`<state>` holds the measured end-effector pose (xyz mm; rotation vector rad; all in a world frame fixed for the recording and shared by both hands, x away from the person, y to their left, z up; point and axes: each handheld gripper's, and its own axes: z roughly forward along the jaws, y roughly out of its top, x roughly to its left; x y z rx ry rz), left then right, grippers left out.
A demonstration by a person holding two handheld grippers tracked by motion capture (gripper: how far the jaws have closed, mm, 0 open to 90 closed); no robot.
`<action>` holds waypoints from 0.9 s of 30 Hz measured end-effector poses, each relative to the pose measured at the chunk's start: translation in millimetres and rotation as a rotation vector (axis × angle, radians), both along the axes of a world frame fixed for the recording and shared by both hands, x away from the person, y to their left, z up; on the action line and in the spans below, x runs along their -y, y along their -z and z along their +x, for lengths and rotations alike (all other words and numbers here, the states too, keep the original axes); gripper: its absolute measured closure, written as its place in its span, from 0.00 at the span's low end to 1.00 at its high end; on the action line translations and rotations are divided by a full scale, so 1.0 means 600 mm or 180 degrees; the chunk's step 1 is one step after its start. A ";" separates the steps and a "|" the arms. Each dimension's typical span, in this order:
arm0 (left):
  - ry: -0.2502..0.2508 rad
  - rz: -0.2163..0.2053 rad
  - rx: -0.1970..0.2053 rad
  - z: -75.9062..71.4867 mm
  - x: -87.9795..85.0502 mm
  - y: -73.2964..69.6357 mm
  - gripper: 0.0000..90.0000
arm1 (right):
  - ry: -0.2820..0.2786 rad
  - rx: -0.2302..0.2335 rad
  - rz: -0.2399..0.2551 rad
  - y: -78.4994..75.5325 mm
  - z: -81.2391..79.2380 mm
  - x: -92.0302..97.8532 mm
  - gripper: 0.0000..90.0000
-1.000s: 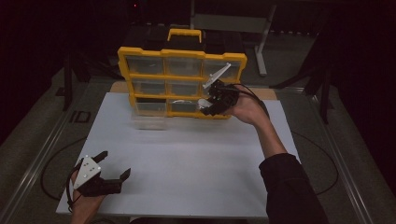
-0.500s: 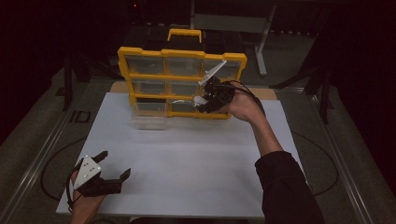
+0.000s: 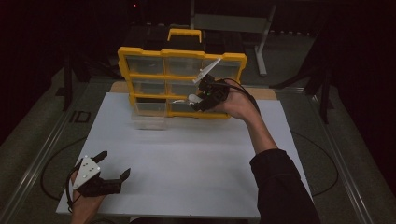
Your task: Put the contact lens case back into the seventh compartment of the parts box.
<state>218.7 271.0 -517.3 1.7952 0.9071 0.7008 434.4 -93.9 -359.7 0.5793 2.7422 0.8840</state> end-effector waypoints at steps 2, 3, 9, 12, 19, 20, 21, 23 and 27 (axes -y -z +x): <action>-0.0003 -0.0004 0.0001 0.000 0.000 0.000 0.00 | -0.0004 -0.0001 0.0000 0.000 0.001 -0.002 0.54; -0.0008 -0.0010 0.0002 0.000 0.000 0.000 0.00 | -0.0013 -0.0009 0.0010 0.001 0.002 -0.005 0.54; -0.0014 -0.0012 0.0006 0.000 -0.001 0.000 0.00 | -0.0018 -0.0015 -0.0010 0.002 0.005 -0.015 0.54; -0.0018 -0.0013 0.0010 0.000 -0.001 0.000 0.00 | -0.0019 -0.0018 0.0018 -0.001 0.006 -0.019 0.54; -0.0026 0.0034 0.0028 -0.001 0.001 0.000 0.00 | -0.0048 -0.0025 0.0005 0.003 0.006 -0.030 0.54; -0.0024 0.0038 0.0025 -0.001 0.001 0.000 0.00 | -0.0063 -0.0019 0.0016 0.004 0.007 -0.031 0.54; -0.0022 0.0037 0.0024 -0.001 0.002 0.000 0.00 | -0.0067 -0.0020 0.0021 0.004 0.007 -0.033 0.54; -0.0022 0.0046 0.0029 -0.001 0.002 0.000 0.00 | -0.0073 -0.0020 0.0015 0.004 0.007 -0.036 0.54; -0.0032 0.0033 0.0039 -0.002 0.002 0.000 0.00 | -0.0094 -0.0017 0.0027 0.004 0.008 -0.042 0.54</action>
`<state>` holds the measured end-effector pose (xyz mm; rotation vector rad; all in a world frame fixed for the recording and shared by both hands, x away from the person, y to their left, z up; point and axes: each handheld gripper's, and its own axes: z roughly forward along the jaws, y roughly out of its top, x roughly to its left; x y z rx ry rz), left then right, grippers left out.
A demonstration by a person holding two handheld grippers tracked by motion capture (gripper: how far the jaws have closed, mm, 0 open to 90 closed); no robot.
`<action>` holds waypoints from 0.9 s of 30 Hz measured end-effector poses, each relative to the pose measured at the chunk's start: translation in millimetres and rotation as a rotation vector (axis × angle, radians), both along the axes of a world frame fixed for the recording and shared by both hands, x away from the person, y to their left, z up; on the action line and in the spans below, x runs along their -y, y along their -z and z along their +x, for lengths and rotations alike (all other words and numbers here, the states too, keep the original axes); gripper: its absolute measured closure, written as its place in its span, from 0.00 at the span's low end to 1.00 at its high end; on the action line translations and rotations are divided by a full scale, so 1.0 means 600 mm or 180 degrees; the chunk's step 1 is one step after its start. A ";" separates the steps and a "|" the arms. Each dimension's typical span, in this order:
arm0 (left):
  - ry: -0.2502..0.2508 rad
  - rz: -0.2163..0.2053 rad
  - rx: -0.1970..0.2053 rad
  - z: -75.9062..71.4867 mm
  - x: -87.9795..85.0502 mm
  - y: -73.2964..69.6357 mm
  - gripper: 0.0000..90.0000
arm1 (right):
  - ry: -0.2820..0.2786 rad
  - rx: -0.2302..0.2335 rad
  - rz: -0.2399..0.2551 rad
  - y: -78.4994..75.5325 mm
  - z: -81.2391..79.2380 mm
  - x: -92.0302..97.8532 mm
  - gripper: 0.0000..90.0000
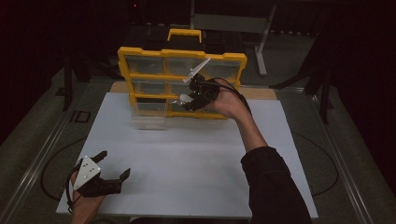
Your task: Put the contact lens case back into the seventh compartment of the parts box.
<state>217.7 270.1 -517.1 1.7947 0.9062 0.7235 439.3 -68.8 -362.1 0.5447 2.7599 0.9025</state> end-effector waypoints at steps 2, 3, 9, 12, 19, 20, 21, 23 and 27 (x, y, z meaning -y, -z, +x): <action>-0.0011 -0.0018 0.0003 0.001 -0.001 -0.001 0.00 | 0.0003 0.0014 -0.0016 0.000 0.001 -0.003 0.54; -0.0011 -0.0018 0.0003 0.001 -0.001 -0.001 0.00 | 0.0003 0.0014 -0.0016 0.000 0.001 -0.003 0.54; -0.0051 -0.0077 0.0009 0.001 -0.007 -0.001 0.00 | 0.0013 0.0038 0.0039 -0.011 0.005 -0.017 0.54; -0.0053 -0.0074 0.0002 0.001 -0.006 0.000 0.00 | 0.0015 0.0042 0.0043 -0.013 0.005 -0.020 0.54; -0.0041 -0.0058 0.0003 0.001 -0.004 0.001 0.00 | -0.0056 0.0059 0.0036 -0.011 0.004 -0.045 0.54; -0.0038 -0.0055 0.0003 0.001 -0.004 0.001 0.00 | -0.0057 0.0052 0.0033 -0.012 0.004 -0.046 0.54; -0.0038 -0.0054 0.0005 0.001 -0.003 0.001 0.00 | -0.0065 0.0061 0.0041 -0.010 0.004 -0.048 0.54; -0.0038 -0.0059 0.0003 0.001 -0.003 0.001 0.00 | -0.0061 0.0056 0.0017 -0.010 0.005 -0.049 0.54; -0.0030 -0.0045 -0.0002 0.001 -0.002 0.001 0.00 | -0.0056 0.0039 0.0048 -0.006 0.006 -0.050 0.54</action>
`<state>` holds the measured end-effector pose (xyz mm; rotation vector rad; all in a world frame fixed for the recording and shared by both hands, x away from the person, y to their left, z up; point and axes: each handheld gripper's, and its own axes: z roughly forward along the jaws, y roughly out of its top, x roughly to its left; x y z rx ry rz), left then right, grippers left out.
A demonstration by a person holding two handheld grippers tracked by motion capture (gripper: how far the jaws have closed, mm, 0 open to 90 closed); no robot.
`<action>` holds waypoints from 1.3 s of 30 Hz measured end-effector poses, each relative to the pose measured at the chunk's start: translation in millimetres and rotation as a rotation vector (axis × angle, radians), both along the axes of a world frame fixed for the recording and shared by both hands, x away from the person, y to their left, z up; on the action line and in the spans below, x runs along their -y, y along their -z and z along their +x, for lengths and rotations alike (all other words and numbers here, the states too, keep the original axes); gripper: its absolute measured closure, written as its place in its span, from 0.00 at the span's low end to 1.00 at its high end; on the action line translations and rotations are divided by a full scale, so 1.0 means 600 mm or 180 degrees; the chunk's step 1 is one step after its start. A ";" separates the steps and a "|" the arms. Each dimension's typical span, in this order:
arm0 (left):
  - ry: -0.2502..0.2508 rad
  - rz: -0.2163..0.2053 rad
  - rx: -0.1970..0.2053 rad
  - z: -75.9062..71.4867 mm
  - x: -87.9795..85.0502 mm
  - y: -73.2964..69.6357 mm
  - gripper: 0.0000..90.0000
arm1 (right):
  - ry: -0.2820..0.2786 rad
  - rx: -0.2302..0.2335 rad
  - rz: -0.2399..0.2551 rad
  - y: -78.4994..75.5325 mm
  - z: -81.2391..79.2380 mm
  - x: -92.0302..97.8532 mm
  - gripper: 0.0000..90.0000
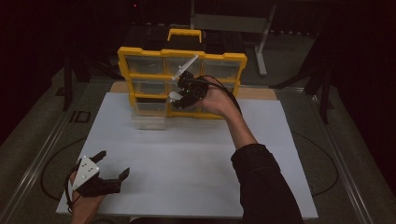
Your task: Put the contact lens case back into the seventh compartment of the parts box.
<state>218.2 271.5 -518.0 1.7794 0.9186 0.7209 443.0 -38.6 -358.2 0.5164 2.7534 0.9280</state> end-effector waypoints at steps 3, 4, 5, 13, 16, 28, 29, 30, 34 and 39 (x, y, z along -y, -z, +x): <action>-0.0002 -0.0008 0.0000 0.000 0.000 0.000 0.00 | -0.0001 -0.0002 0.0003 0.002 0.001 -0.006 0.54; -0.0002 -0.0004 -0.0002 0.000 0.000 0.000 0.00 | 0.0003 -0.0010 0.0004 0.002 0.001 -0.007 0.54; -0.0002 -0.0005 -0.0001 0.000 0.000 0.000 0.00 | 0.0017 -0.0010 0.0020 0.003 0.001 -0.009 0.54; 0.0007 0.0003 -0.0003 0.001 0.000 0.000 0.00 | 0.0012 -0.0007 0.0068 0.008 0.003 -0.022 0.54; 0.0010 0.0004 0.0001 0.000 0.000 0.000 0.00 | 0.0023 -0.0007 0.0080 0.009 0.003 -0.024 0.54; 0.0018 -0.0001 0.0004 0.000 0.001 0.000 0.00 | 0.0015 -0.0011 0.0175 0.012 0.004 -0.041 0.54; 0.0017 0.0001 0.0003 0.000 0.001 0.000 0.00 | 0.0020 -0.0014 0.0173 0.013 0.004 -0.043 0.54; 0.0018 0.0001 0.0005 0.000 0.001 -0.001 0.00 | 0.0031 -0.0019 0.0174 0.015 0.004 -0.045 0.54; 0.0021 -0.0012 0.0006 0.001 0.000 -0.001 0.00 | 0.0027 -0.0024 0.0156 0.022 0.005 -0.054 0.54; 0.0023 -0.0008 0.0003 0.001 0.000 0.000 0.00 | 0.0075 -0.0010 0.0166 0.031 0.010 -0.064 0.54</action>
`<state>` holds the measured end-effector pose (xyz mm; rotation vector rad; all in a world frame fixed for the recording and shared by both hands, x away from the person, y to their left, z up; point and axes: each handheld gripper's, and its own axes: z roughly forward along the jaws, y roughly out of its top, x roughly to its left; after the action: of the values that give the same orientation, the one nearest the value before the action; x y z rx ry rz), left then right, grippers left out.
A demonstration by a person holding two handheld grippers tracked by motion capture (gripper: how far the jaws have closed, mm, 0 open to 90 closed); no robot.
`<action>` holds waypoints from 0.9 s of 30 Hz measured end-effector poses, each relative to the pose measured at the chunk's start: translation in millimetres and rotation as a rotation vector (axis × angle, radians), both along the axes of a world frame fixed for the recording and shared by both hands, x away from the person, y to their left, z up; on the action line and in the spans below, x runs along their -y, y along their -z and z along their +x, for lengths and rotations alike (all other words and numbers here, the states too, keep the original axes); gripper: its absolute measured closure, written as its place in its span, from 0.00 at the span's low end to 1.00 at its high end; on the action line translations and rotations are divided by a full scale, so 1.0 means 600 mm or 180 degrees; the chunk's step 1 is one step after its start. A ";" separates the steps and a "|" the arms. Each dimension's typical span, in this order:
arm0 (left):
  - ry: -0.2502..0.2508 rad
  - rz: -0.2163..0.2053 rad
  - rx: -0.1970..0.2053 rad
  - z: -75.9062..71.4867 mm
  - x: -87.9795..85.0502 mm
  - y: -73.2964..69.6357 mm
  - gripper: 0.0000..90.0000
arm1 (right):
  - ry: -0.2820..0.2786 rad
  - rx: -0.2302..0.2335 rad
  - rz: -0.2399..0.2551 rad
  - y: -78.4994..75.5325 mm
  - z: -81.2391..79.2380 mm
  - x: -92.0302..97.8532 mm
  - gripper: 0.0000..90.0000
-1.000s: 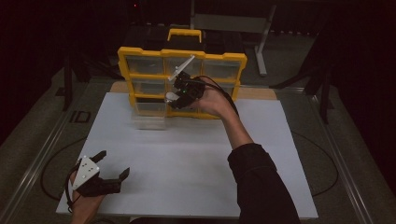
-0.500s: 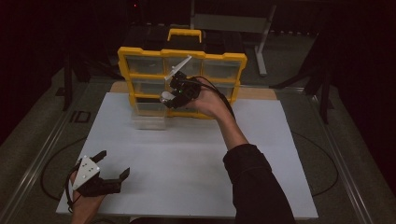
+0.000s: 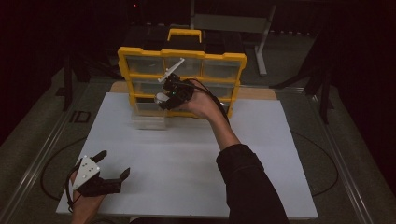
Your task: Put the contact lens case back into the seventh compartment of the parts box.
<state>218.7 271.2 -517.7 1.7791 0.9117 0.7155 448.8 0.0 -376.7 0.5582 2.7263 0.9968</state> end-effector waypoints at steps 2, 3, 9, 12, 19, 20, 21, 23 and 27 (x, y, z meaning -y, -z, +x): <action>-0.0003 -0.0009 -0.0002 0.000 -0.001 0.000 0.00 | 0.0015 -0.0017 -0.0007 0.003 0.002 -0.003 0.54; -0.0003 -0.0010 -0.0008 0.001 0.000 0.000 0.00 | 0.0030 -0.0019 -0.0006 0.005 0.003 -0.006 0.54; 0.0007 -0.0007 -0.0008 0.001 0.000 0.000 0.00 | 0.0047 -0.0051 -0.0042 0.016 0.006 -0.019 0.54; 0.0009 -0.0014 -0.0007 0.001 0.000 0.000 0.00 | 0.0087 -0.0049 -0.0041 0.021 0.008 -0.026 0.54; 0.0011 -0.0012 -0.0011 0.001 0.000 0.000 0.00 | 0.0170 -0.0060 -0.0012 0.030 0.011 -0.039 0.53; 0.0009 -0.0015 -0.0011 0.001 0.000 0.000 0.00 | 0.0172 -0.0057 -0.0027 0.032 0.011 -0.041 0.53; 0.0010 -0.0016 -0.0011 0.001 0.000 0.000 0.00 | 0.0174 -0.0068 -0.0046 0.034 0.011 -0.044 0.53; 0.0009 -0.0031 -0.0009 0.001 0.000 0.000 0.00 | 0.0191 -0.0063 -0.0060 0.039 0.013 -0.047 0.53; 0.0003 -0.0041 -0.0004 0.000 -0.001 -0.001 0.00 | 0.0245 -0.0058 -0.0082 0.046 0.018 -0.052 0.53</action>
<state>218.9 271.9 -517.1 1.7689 0.9142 0.7065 459.5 31.0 -404.1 0.6657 2.7070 0.9412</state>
